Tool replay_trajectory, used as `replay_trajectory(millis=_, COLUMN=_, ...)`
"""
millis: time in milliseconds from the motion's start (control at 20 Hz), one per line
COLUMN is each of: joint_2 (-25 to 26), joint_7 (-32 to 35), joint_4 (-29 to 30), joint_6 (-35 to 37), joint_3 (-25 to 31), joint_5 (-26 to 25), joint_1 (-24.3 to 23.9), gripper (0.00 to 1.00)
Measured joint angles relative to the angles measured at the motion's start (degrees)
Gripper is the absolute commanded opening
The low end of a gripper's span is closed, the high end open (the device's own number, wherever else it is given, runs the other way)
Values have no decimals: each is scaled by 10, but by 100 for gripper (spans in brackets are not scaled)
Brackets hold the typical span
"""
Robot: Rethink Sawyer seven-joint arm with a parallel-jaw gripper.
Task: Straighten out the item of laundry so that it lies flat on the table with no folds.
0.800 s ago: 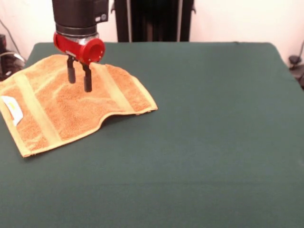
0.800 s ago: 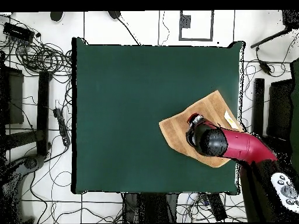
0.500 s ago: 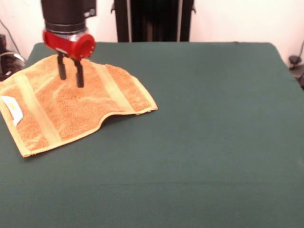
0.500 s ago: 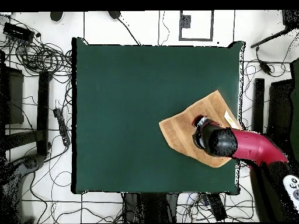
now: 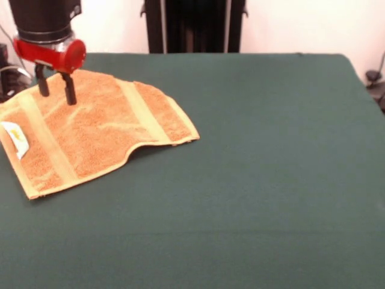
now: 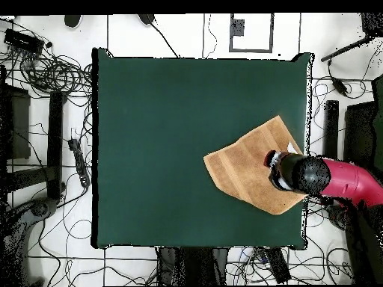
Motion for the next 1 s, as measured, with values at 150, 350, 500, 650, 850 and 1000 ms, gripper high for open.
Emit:
replay_trajectory(millis=150, joint_2=11, joint_7=-10, joint_4=-29, joint_6=7, joint_3=8, joint_5=0, joint_1=6, gripper=100)
replay_trajectory(millis=350, joint_2=26, joint_7=-10, joint_4=-42, joint_6=6, joint_3=8, joint_5=5, joint_1=21, gripper=100)
replay_trajectory(millis=500, joint_2=37, joint_7=-10, joint_4=-42, joint_6=1, joint_3=7, joint_5=13, joint_1=35, gripper=100)
replay_trajectory(millis=650, joint_2=61, joint_7=-10, joint_4=-46, joint_6=-3, joint_3=1, joint_5=25, joint_1=63, gripper=100)
replay_trajectory(millis=850, joint_2=87, joint_7=-10, joint_4=-58, joint_6=-3, joint_3=-8, joint_5=30, joint_1=88, gripper=100)
replay_trajectory(millis=1000, joint_2=115, joint_7=-10, joint_4=-76, joint_6=-3, joint_3=-17, joint_5=30, joint_1=106, gripper=100)
